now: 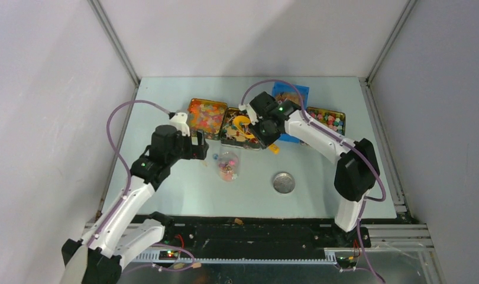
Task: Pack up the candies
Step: Place the fake candies in the packing bottle.
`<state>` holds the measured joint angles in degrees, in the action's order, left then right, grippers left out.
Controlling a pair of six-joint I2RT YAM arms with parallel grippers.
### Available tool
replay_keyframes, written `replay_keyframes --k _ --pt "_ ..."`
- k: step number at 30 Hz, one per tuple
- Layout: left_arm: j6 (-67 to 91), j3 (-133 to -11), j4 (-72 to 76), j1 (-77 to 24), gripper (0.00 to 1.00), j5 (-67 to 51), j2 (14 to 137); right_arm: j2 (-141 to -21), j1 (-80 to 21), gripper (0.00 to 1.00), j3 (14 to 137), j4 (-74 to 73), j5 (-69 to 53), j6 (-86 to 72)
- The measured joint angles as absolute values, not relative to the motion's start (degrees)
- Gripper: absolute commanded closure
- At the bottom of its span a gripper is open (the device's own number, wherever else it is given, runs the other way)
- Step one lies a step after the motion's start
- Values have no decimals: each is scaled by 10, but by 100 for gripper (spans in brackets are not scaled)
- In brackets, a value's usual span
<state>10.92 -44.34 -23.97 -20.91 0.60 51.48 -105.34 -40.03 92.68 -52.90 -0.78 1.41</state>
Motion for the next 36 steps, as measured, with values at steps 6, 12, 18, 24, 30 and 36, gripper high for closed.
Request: replay_keyframes --k 6,12,18,24,30,36 --pt "109 -432 -234 -210 0 32 483 -1028 -413 100 911 -530 -7 7" --pt "104 -428 -227 -210 0 44 471 -1006 -425 100 897 -531 -6 -5" --pt "102 -422 -218 -210 0 44 466 -975 -437 100 871 -532 -6 -13" --pt "104 -403 -212 -211 0 44 422 -937 -448 100 841 -530 -6 -24" --pt "128 -409 -219 -211 0 37 392 -915 -459 100 825 -530 -6 -35" --pt "177 -438 -218 -211 0 -5 389 -881 -469 100 807 -537 -6 -48"
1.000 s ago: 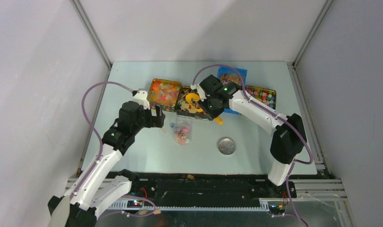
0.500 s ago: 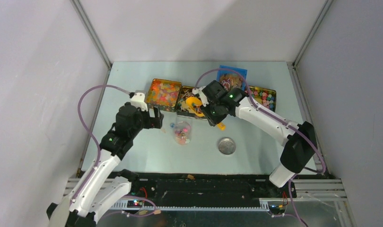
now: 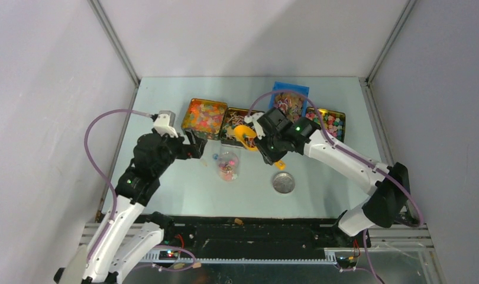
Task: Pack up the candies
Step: Place the fake candies in the packing bottle.
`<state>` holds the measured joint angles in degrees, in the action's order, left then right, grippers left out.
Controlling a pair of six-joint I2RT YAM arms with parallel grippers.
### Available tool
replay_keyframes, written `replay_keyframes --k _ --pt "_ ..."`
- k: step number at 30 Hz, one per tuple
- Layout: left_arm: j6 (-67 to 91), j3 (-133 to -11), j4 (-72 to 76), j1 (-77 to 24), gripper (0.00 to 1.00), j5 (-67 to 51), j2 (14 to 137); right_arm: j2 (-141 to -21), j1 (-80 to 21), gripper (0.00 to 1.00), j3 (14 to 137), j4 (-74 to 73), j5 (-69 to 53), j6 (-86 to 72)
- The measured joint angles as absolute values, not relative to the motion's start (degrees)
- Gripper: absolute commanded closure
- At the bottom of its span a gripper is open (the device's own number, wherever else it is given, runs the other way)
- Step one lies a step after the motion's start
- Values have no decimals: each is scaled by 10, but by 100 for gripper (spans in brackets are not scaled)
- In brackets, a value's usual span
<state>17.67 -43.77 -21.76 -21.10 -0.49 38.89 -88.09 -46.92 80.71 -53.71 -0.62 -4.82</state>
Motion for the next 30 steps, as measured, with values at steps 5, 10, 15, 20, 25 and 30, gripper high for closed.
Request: replay_keyframes --k 5,10,15,20,25,30 --pt "212 -445 -220 -211 0 -32 390 -850 -493 100 799 -554 5 -67" --pt "237 -445 -248 -211 0 -32 387 -823 -515 100 799 -561 15 -85" --pt "241 -444 -265 -211 0 -31 359 -801 -526 100 799 -572 20 -92" --pt "234 -444 -283 -211 0 -20 345 -786 -543 100 799 -598 27 -96" --pt "213 -441 -298 -211 0 -12 356 -781 -555 100 800 -625 33 -96" --pt "188 -410 -303 -211 0 -3 360 -781 -565 100 818 -653 36 -91"
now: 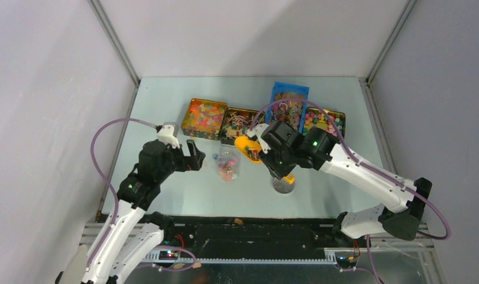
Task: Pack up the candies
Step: Place the fake candies in the packing bottle.
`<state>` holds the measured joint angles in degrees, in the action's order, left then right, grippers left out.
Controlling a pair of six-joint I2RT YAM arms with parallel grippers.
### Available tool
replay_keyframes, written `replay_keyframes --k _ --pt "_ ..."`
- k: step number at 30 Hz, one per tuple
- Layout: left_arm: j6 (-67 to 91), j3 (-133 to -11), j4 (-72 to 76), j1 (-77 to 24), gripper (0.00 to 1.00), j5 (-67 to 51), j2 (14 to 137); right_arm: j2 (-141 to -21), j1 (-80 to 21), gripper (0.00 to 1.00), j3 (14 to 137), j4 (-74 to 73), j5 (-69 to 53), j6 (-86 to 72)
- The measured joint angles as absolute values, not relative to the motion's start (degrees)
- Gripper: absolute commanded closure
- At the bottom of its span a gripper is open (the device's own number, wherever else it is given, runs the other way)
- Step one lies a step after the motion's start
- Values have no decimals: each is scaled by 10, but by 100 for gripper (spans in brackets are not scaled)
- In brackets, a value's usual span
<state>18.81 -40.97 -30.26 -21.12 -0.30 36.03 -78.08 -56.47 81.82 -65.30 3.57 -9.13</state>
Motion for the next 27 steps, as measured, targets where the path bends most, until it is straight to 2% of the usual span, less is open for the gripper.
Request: replay_keyframes --k 10,27 --pt "173 -391 -308 -211 0 -1 362 -791 -608 100 867 -686 39 -83" --pt "169 -391 -307 -211 0 3 362 -928 -653 100 980 -776 64 -71"
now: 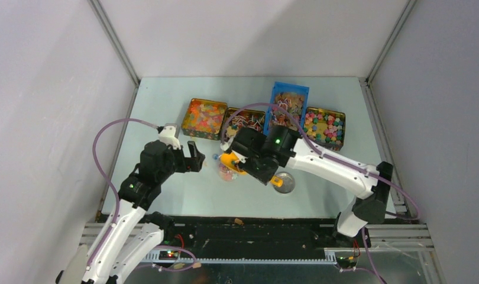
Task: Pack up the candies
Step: Place the fake candies in the packing bottle.
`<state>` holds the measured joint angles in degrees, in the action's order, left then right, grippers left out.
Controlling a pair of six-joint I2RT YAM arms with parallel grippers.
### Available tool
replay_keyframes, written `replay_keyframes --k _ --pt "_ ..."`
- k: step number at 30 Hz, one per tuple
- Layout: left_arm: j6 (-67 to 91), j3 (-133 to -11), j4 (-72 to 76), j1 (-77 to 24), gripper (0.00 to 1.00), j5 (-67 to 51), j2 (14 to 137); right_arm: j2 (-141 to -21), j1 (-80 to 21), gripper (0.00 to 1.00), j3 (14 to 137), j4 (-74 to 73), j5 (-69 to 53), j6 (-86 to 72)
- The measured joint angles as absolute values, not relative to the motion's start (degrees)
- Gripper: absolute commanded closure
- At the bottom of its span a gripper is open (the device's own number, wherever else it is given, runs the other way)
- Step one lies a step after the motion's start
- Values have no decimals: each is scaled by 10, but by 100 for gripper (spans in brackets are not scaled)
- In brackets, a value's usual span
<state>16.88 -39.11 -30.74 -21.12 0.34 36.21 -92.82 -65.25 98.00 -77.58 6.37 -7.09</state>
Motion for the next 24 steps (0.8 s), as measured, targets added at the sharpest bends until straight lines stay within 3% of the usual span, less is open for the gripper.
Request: replay_keyframes --k 24 --pt "169 -391 -307 -211 0 4 362 -1048 -647 100 1048 -843 120 -70"
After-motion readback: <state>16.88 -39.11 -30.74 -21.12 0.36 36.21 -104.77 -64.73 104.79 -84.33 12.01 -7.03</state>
